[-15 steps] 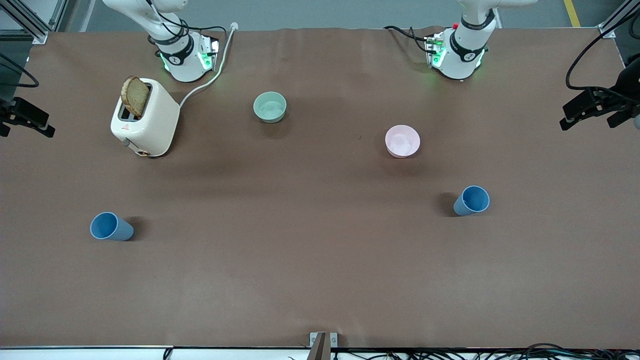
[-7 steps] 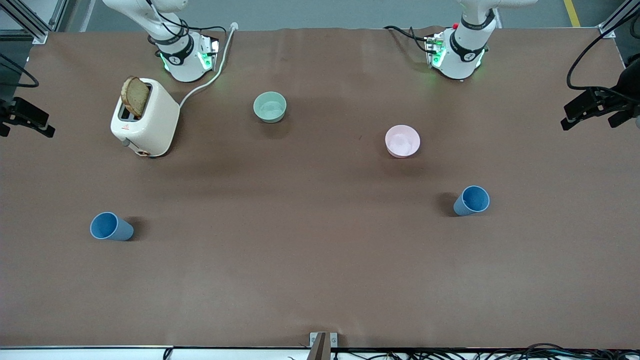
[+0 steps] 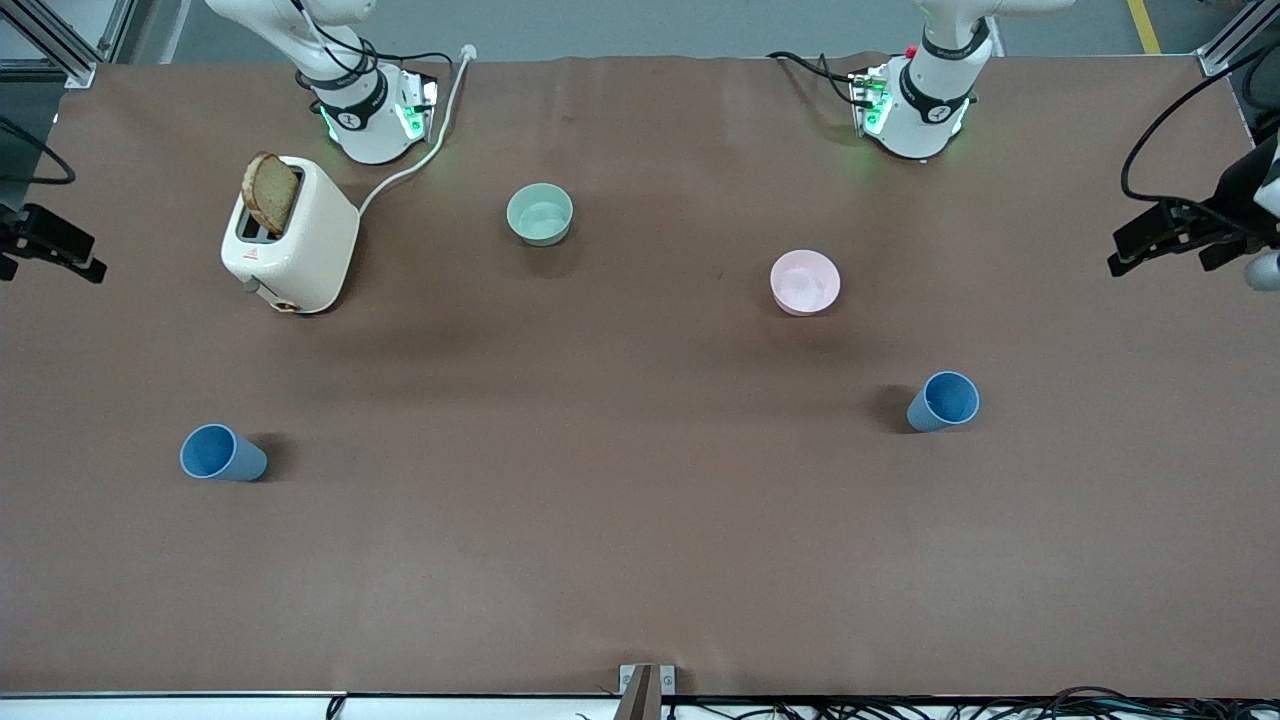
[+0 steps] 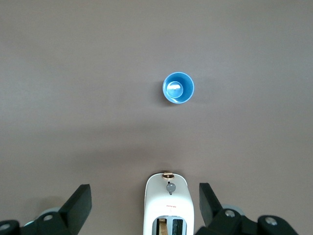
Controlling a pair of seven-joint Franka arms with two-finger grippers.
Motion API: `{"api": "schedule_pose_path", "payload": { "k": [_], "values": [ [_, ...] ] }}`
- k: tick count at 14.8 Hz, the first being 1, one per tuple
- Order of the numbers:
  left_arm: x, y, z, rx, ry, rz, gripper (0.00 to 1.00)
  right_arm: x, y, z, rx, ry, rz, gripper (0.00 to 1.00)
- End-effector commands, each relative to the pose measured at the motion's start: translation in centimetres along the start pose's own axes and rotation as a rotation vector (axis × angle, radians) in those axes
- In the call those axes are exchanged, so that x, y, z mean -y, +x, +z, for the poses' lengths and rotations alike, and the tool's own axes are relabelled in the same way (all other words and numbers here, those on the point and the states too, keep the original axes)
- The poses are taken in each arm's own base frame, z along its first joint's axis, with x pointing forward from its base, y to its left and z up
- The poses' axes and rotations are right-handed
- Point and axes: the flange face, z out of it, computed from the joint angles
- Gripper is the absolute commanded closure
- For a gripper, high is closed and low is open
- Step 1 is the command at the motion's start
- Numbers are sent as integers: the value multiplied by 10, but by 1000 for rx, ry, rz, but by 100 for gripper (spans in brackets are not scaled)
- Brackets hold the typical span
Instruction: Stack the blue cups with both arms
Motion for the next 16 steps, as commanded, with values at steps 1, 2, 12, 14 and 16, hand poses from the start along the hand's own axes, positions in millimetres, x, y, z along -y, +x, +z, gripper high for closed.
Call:
{"api": "schedule_pose_path", "payload": {
  "k": [1,2,12,14,16],
  "values": [
    [1,22,13,3,7,15,0,-33,28,39,2,11,38,3],
    [3,28,24,22,11,10,0,-49,38,58,5,11,61,3],
    [-3,76,215,175,25,13,0,-125,95,262,17,113,44,7],
    [0,65,258,133,21,14,0,-127,98,289,27,121,50,10],
    [1,57,278,98,18,14,0,-130,101,324,30,168,73,12]
  ]
}}
